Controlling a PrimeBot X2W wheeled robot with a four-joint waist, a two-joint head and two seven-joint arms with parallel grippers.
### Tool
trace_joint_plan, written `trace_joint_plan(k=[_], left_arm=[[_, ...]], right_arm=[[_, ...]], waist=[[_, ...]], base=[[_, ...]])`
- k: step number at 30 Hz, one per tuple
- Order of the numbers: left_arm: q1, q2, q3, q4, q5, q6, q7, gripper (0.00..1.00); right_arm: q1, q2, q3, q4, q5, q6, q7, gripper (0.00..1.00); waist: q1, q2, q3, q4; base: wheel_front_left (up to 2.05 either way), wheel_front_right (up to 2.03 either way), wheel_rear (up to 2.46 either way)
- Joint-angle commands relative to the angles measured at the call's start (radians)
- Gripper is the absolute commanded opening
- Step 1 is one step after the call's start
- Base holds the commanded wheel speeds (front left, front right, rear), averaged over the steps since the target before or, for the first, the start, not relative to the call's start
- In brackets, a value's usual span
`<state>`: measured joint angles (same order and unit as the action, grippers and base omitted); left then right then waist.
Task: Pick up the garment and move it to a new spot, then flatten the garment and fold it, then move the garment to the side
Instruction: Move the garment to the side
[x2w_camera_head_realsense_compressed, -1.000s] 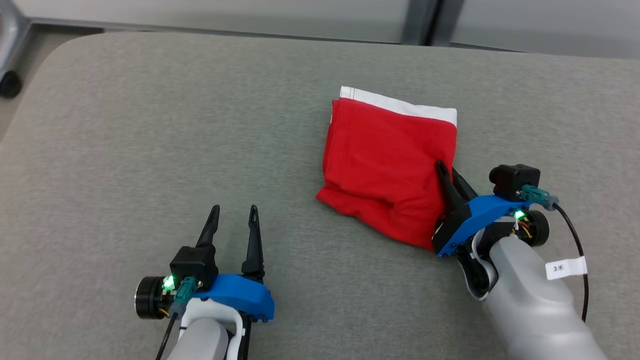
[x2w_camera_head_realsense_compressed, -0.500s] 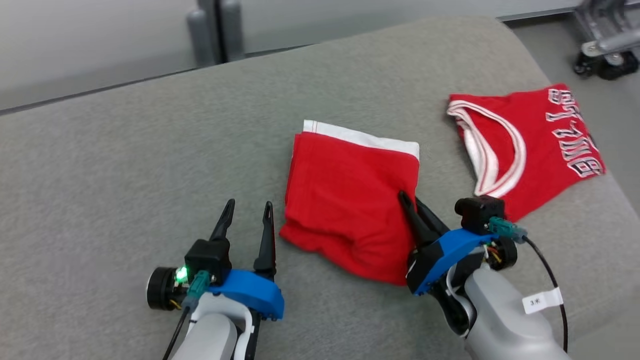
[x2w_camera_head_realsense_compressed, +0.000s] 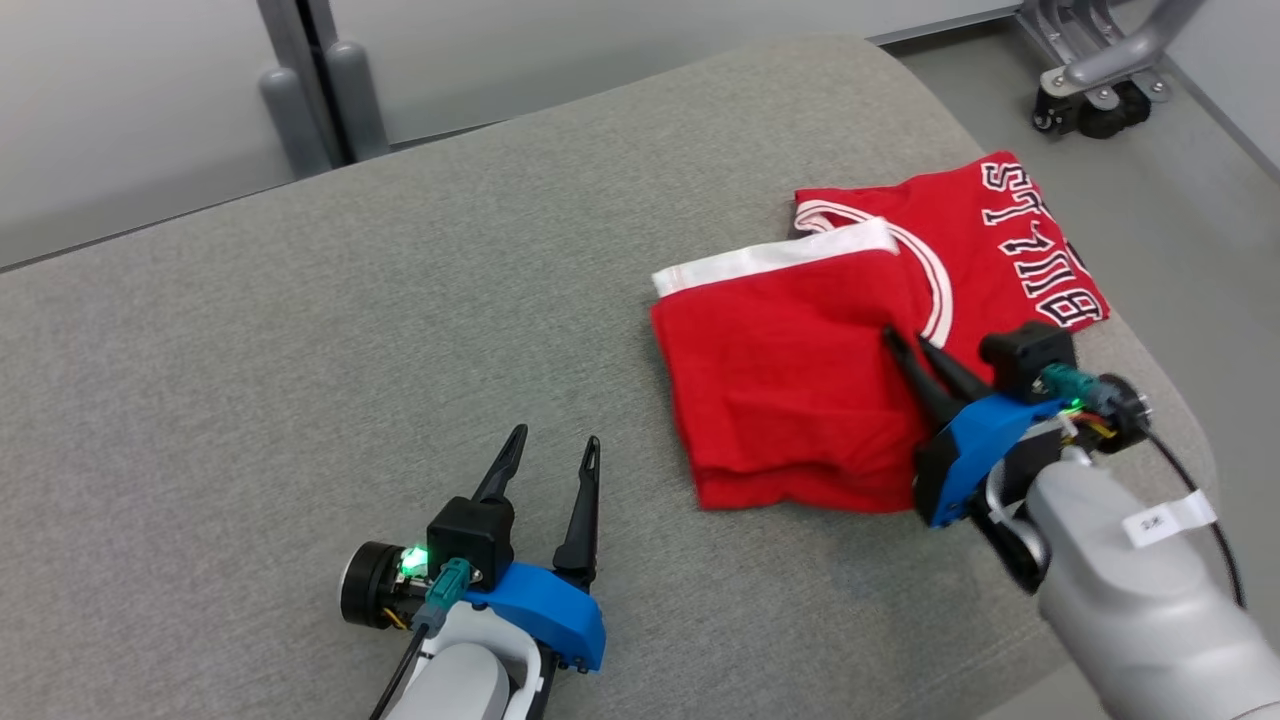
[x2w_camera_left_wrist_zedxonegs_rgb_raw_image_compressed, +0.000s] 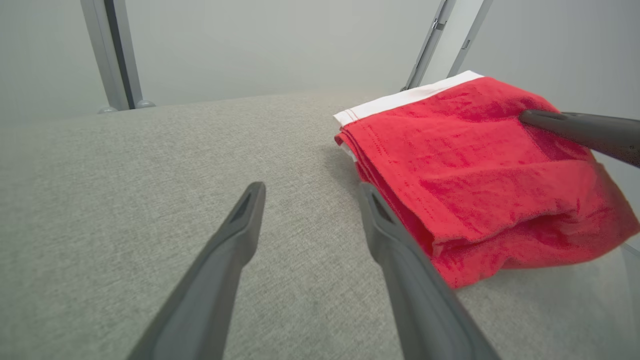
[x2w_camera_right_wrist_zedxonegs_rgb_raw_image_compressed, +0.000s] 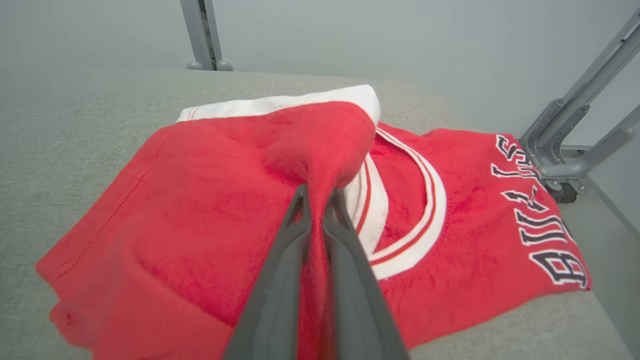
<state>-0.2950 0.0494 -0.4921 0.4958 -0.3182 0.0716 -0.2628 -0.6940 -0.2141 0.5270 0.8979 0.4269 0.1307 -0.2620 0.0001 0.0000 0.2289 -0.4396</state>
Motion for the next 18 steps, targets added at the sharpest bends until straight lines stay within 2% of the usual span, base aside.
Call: trace_joint_plan(k=[1, 6, 12, 13, 14, 15, 16, 18], left_arm=[[-0.018, 0.002, 0.001, 0.005, 0.003, 0.001, -0.002, 1.00], [-0.020, 0.002, 0.006, 0.019, 0.014, -0.002, -0.002, 1.00], [-0.026, 0.002, 0.017, 0.019, 0.026, -0.004, -0.002, 1.00], [-0.027, 0.002, 0.018, 0.018, 0.029, -0.004, -0.002, 1.00], [-0.027, 0.002, 0.018, 0.018, 0.029, -0.004, -0.002, 1.00], [-0.028, 0.002, 0.021, 0.019, 0.031, -0.003, -0.002, 1.00], [-0.030, 0.001, 0.024, 0.019, 0.033, -0.002, -0.002, 1.00], [-0.032, 0.001, 0.037, 0.017, 0.037, 0.003, -0.002, 1.00]], right_arm=[[-0.040, -0.036, 0.005, 0.026, -0.006, 0.000, -0.003, 0.00], [-0.151, -0.172, 0.025, 0.145, -0.076, 0.000, -0.001, 0.00], [-0.247, -0.305, -0.021, 0.321, -0.155, 0.000, 0.010, 0.00], [-0.259, -0.325, -0.041, 0.343, -0.167, 0.000, 0.009, 0.10], [-0.259, -0.325, -0.041, 0.343, -0.167, 0.000, 0.009, 0.10], [-0.270, -0.338, -0.056, 0.356, -0.184, 0.000, 0.008, 0.45], [-0.276, -0.352, -0.083, 0.370, -0.188, 0.000, 0.007, 1.00], [-0.280, -0.366, -0.134, 0.385, -0.213, 0.000, 0.014, 1.00]], waist=[[-0.0001, 0.0000, 0.022, 0.034], [-0.0001, 0.0000, 0.048, 0.110], [-0.0001, 0.0000, 0.069, 0.189], [-0.0001, 0.0000, 0.073, 0.200], [-0.0001, 0.0000, 0.073, 0.200], [-0.0001, 0.0000, 0.075, 0.207], [-0.0001, 0.0000, 0.078, 0.215], [-0.0001, 0.0000, 0.081, 0.223]], base=[[0.00, 0.00, 0.00], [0.00, 0.00, 0.00], [0.00, 0.00, 0.00], [0.00, 0.00, 0.00], [0.00, 0.00, 0.00], [0.00, 0.00, 0.00], [0.00, 0.00, 0.00], [0.00, 0.00, 0.00]])
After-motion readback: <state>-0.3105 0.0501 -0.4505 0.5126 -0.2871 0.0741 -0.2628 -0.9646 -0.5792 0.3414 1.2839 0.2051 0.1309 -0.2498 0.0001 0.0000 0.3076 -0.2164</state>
